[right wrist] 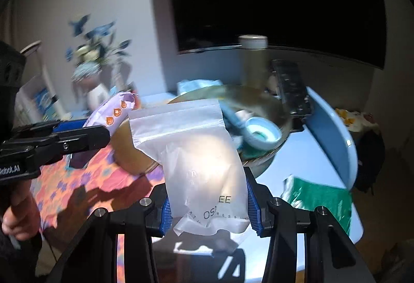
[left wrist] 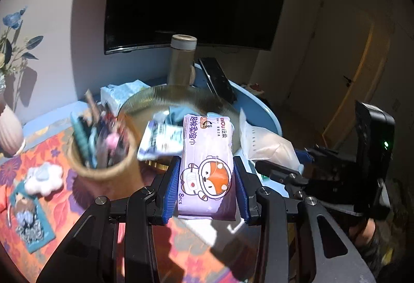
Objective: Organize soft objects
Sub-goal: 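Carry wipes pack and clear bag to the glass bowl and release both, then move both open tools back toward the desk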
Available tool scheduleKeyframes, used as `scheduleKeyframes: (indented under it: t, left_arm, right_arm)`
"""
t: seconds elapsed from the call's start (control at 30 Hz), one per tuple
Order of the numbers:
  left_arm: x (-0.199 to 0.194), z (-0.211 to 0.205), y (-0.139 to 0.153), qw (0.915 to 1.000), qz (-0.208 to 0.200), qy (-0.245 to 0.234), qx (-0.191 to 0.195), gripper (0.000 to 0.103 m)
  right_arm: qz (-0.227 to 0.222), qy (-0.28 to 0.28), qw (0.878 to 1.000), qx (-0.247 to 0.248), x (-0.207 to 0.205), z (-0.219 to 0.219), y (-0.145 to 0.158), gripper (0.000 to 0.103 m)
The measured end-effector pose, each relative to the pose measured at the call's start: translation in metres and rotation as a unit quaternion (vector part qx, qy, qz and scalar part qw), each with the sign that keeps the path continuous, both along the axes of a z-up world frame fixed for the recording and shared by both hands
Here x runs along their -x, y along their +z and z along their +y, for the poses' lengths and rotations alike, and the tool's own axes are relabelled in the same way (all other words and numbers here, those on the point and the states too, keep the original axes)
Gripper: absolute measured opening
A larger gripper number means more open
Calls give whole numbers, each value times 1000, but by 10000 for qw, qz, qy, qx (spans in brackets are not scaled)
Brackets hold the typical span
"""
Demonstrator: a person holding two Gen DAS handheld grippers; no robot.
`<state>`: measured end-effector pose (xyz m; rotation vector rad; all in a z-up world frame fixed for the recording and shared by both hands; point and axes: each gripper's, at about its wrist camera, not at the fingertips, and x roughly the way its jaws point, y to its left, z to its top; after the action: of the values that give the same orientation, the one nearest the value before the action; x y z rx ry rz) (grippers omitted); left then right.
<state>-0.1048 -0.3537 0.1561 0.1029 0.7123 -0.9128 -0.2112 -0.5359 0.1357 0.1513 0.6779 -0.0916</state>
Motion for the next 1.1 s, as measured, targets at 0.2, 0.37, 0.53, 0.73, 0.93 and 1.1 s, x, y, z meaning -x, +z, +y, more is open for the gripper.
scheduleKeyframes:
  t: [0.2, 0.37, 0.53, 0.73, 0.93, 1.1]
  left_arm:
    - [-36, -41, 3, 9991, 128, 397, -115, 36]
    - [-70, -59, 2, 9975, 209, 649, -167, 36]
    - [-96, -70, 0, 9968, 159, 770, -135, 57]
    - [-91, -62, 4, 9976, 48, 686, 15, 73]
    - [-56, -45, 18, 9985, -215, 507, 37, 73]
    - [-23, -19, 29, 9973, -444, 586, 40, 73]
  right_arm:
    - [160, -642, 9978, -66, -54, -30, 13, 45]
    - [480, -1002, 9926, -495, -112, -65, 5, 45]
    - [583, -993, 9910, -686, -157, -79, -3, 62]
    - [554, -1077, 9886, -892, -146, -86, -9, 62]
    - [502, -1156, 9860, -1089, -107, -77, -8, 62]
    - [450, -1108, 9878, -994, -79, -57, 2, 62]
